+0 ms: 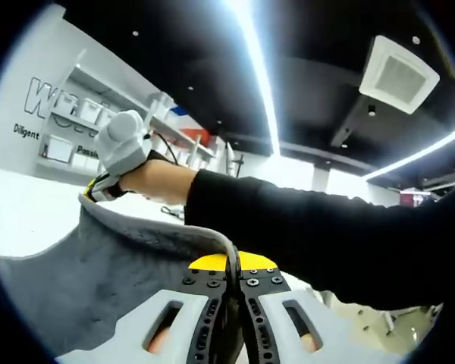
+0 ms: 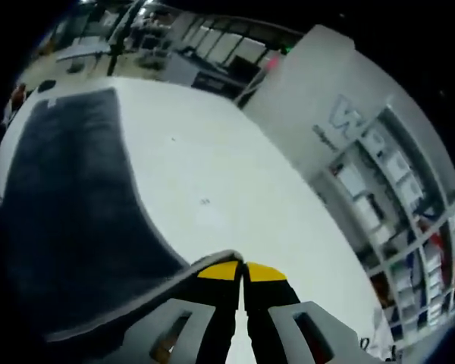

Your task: Open the folded towel by lifting each exposed corner and separating the folded layers until the towel lies flat within the target outline without major curled edges

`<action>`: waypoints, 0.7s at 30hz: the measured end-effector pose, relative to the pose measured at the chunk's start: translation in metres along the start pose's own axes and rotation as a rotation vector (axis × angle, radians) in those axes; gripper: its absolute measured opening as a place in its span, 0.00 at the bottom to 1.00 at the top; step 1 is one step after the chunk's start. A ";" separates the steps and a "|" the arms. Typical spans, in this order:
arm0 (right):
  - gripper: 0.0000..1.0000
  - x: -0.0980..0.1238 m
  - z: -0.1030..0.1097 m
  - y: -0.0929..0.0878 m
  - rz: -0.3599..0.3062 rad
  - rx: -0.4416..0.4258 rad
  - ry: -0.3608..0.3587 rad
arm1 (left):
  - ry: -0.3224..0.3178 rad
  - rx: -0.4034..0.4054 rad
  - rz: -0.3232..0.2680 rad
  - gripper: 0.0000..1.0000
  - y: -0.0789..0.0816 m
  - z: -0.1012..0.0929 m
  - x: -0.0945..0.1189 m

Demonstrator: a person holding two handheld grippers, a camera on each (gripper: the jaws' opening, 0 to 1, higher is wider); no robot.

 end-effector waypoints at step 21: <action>0.00 -0.018 -0.013 -0.058 0.065 -0.056 -0.026 | 0.003 0.027 0.055 0.00 -0.030 0.008 -0.012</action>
Point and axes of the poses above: the point that each gripper's makers call its tool centre point, and the gripper's own axes: x roughly backward along the fingers, z roughly to its left, y roughly out of its top, the point moved 2 cm from there along x, roughly backward along the fingers, and after that the axes turned 14 degrees about -x, right-handed, at the moved point
